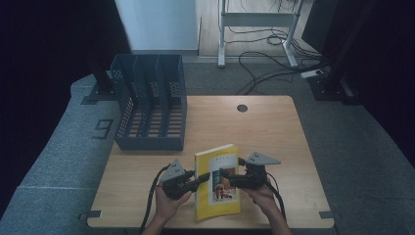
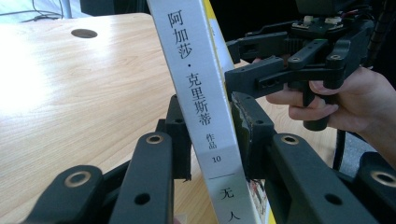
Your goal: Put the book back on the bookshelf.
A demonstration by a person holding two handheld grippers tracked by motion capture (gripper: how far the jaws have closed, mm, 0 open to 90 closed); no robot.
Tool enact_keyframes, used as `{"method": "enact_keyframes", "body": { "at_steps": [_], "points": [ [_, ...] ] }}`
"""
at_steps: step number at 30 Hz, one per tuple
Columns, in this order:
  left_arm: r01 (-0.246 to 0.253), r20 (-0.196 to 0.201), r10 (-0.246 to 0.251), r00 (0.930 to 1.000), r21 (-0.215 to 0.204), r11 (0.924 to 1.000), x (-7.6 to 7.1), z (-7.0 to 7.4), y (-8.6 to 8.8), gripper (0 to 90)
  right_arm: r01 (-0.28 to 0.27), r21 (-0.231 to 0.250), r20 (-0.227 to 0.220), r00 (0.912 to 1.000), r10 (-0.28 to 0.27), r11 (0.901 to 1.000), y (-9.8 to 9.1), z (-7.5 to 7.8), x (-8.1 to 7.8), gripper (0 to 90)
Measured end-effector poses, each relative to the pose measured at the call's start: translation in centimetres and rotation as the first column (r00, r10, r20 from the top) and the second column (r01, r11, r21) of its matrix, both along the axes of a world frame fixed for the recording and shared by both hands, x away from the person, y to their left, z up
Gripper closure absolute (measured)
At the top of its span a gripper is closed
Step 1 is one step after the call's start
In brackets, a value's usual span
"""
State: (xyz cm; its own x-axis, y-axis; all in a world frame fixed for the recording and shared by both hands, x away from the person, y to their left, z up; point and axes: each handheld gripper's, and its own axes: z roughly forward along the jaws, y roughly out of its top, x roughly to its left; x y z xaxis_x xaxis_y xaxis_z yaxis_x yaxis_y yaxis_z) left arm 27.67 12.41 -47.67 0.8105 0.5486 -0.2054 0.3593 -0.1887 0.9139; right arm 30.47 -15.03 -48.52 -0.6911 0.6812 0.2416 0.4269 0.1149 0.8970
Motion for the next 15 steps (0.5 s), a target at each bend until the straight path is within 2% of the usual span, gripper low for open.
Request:
{"method": "enact_keyframes", "body": {
  "at_steps": [10,15],
  "points": [
    [0.015,-0.022,-0.015,0.9996,-0.009,0.9998,0.11,0.01,0.14,71.2,-0.003,-0.014,0.014,0.9999,0.003,0.9999,0.01,0.13,-0.15,22.8],
    [0.026,-0.024,-0.026,0.9994,-0.009,0.9996,-0.05,0.48,0.27,72.0,0.003,-0.038,0.046,0.9989,-0.002,0.9993,0.26,0.51,-0.51,22.8]
  ]
}}
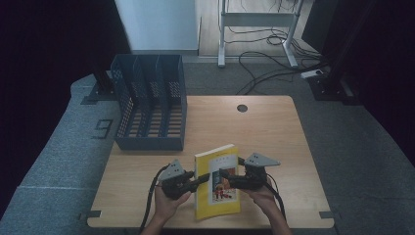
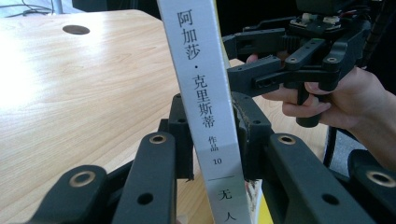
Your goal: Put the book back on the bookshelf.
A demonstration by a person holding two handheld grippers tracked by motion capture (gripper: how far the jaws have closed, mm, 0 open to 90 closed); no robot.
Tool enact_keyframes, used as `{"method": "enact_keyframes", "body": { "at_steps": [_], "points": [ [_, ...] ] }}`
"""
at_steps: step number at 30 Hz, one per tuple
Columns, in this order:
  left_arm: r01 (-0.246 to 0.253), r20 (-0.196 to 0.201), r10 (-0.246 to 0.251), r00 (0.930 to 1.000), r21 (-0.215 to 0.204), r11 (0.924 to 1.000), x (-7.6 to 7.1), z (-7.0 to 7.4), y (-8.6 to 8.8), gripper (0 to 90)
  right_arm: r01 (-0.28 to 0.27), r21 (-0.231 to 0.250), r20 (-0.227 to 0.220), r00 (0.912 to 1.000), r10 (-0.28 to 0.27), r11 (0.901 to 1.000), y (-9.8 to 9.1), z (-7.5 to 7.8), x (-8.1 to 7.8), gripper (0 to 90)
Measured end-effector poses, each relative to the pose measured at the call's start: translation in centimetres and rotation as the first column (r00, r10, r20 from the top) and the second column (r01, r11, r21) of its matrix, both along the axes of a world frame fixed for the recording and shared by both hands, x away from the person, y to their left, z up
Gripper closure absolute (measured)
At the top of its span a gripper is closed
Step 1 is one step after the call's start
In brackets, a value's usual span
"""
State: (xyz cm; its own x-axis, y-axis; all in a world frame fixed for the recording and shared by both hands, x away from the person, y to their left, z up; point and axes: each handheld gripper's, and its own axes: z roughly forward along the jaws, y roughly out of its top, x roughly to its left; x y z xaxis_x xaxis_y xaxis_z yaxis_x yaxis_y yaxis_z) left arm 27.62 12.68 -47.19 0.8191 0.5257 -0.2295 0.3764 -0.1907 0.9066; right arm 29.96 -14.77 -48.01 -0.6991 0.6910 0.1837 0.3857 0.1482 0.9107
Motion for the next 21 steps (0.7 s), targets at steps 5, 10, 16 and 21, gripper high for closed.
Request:
{"method": "enact_keyframes", "body": {
  "at_steps": [5,10,16,21],
  "points": [
    [0.014,0.020,-0.014,0.9997,0.006,0.9999,-0.5,1.0,0.1,73.0,0.005,-0.007,0.062,0.9981,-0.004,1.0000,0.2,1.1,-0.8,22.9],
    [0.006,0.025,-0.007,0.9997,0.018,0.9998,-0.7,1.2,0.0,73.0,0.005,-0.007,0.079,0.9969,-0.004,1.0000,0.2,1.4,-1.1,23.0],
    [0.015,-0.012,-0.015,0.9998,0.025,0.9996,-0.2,1.0,0.2,73.0,-0.033,0.008,0.103,0.9942,0.032,0.9994,0.4,1.2,-1.1,25.0],
    [0.008,0.003,-0.008,1.0000,0.031,0.9995,-0.4,1.1,0.1,74.1,-0.031,-0.002,0.114,0.9930,0.031,0.9995,0.5,1.2,-1.2,24.7]
  ]
}}
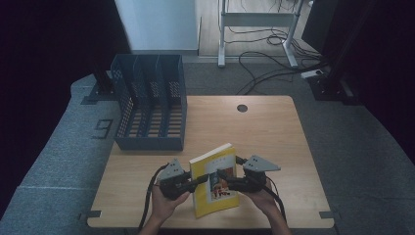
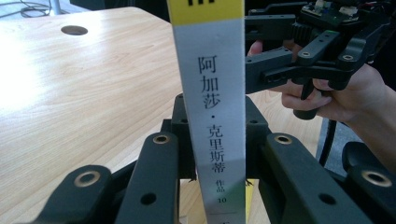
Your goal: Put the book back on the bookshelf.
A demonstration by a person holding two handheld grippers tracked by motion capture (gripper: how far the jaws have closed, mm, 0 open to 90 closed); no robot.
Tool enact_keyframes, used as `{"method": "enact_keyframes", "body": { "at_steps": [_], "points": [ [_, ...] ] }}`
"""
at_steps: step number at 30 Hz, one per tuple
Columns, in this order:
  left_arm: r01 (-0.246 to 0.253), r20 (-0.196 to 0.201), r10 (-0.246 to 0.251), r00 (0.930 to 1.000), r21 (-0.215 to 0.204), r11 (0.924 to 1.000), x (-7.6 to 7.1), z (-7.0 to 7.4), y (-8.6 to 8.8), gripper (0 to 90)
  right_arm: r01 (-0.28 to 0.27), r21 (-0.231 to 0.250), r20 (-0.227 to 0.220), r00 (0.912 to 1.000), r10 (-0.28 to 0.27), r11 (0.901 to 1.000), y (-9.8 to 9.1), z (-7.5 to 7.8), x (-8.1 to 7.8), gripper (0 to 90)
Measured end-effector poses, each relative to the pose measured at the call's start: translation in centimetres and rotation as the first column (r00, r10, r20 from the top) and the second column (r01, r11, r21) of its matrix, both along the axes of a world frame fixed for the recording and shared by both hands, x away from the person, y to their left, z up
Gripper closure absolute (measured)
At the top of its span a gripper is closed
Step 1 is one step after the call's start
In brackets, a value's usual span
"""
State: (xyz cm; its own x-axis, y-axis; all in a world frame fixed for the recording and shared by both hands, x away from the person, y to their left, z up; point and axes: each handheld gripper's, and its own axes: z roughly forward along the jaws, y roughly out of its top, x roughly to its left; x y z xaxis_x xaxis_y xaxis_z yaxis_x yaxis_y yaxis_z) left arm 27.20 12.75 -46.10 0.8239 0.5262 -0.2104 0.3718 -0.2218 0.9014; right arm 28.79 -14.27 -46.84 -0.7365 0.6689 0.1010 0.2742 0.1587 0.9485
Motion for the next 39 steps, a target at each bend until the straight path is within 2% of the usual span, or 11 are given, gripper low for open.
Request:
{"method": "enact_keyframes", "body": {
  "at_steps": [6,10,21,27,35,39],
  "points": [
    [-0.001,0.002,0.001,1.0000,-0.035,0.9994,0.0,0.0,0.3,75.2,-0.011,0.026,0.025,0.9996,0.010,0.9996,-0.4,0.2,-0.2,25.3],
    [0.003,-0.019,-0.004,0.9998,-0.058,0.9983,0.4,0.3,1.1,75.4,-0.018,0.037,0.032,0.9993,0.017,0.9991,-0.7,0.2,-0.3,25.7],
    [-0.043,0.004,0.043,0.9991,-0.097,0.9944,0.4,1.2,3.0,75.6,-0.021,0.033,-0.001,0.9998,0.021,0.9992,-0.5,-0.6,0.0,25.7],
    [-0.070,0.027,0.073,0.9970,-0.105,0.9921,0.3,1.7,3.8,75.7,-0.034,0.029,-0.001,0.9994,0.034,0.9990,-0.4,-0.7,-0.1,25.7],
    [-0.098,0.042,0.105,0.9936,-0.139,0.9854,0.2,2.4,5.1,75.7,-0.025,0.025,-0.022,0.9994,0.025,0.9994,-0.7,-1.3,0.3,25.7],
    [-0.112,0.036,0.118,0.9923,-0.147,0.9827,0.3,2.5,5.8,75.7,-0.014,0.013,-0.044,0.9989,0.015,0.9998,-0.8,-1.9,0.6,25.7]
  ]
}}
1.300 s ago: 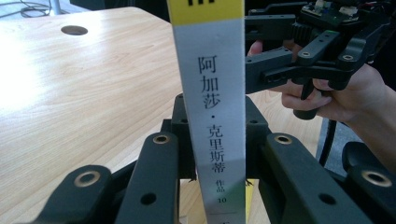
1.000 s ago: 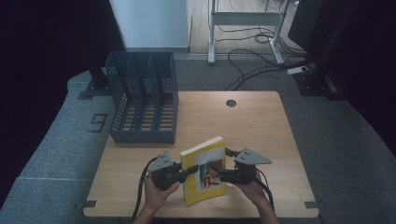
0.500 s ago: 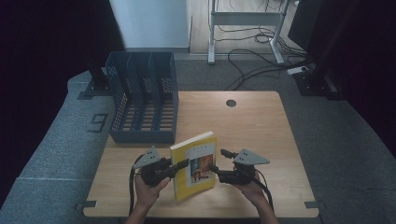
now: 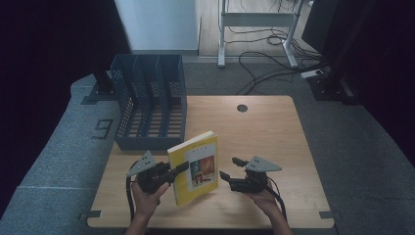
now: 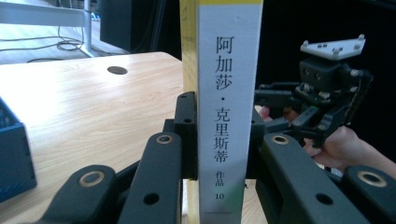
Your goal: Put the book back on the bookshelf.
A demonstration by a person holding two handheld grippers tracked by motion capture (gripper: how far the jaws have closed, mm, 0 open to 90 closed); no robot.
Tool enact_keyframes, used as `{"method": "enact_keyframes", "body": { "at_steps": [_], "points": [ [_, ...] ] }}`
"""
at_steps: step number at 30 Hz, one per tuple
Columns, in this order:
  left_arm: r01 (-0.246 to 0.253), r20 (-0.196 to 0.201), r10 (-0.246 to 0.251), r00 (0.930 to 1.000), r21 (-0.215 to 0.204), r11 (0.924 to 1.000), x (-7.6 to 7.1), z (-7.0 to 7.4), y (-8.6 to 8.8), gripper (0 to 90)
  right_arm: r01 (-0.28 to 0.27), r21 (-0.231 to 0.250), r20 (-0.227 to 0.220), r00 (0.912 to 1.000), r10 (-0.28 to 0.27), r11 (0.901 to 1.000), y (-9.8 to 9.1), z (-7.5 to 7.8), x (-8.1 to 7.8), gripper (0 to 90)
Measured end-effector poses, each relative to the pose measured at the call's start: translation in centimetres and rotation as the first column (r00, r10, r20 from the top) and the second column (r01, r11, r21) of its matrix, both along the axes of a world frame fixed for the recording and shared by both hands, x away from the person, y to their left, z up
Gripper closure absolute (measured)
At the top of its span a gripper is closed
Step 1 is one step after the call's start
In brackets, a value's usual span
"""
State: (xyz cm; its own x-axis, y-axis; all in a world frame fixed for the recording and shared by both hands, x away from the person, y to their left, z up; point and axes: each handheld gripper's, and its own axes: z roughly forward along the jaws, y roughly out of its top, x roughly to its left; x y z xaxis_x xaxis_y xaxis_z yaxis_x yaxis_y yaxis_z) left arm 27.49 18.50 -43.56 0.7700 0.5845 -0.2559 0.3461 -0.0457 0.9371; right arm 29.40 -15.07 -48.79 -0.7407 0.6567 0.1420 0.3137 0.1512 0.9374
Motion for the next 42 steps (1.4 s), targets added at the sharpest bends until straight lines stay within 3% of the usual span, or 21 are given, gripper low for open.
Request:
{"method": "enact_keyframes", "body": {
  "at_steps": [12,21,32,42],
  "points": [
    [-0.043,-0.003,0.043,0.9991,-0.012,0.9990,0.3,0.1,1.2,75.6,0.025,-0.153,-0.083,0.9958,-0.038,0.9879,0.2,-3.6,0.4,25.8],
    [-0.041,0.000,0.041,0.9992,-0.029,0.9987,0.4,0.3,1.6,75.7,0.059,-0.191,-0.105,0.9912,-0.081,0.9797,0.0,-4.4,0.3,26.8],
    [-0.053,0.011,0.053,0.9985,-0.057,0.9970,1.1,1.0,2.3,75.6,0.119,-0.302,-0.158,0.9722,-0.173,0.9459,0.1,-5.9,0.4,28.1],
    [-0.066,0.023,0.068,0.9974,-0.094,0.9934,1.4,1.7,3.3,75.6,0.139,-0.325,-0.172,0.9641,-0.203,0.9355,0.0,-6.5,0.1,28.8]
  ]
}}
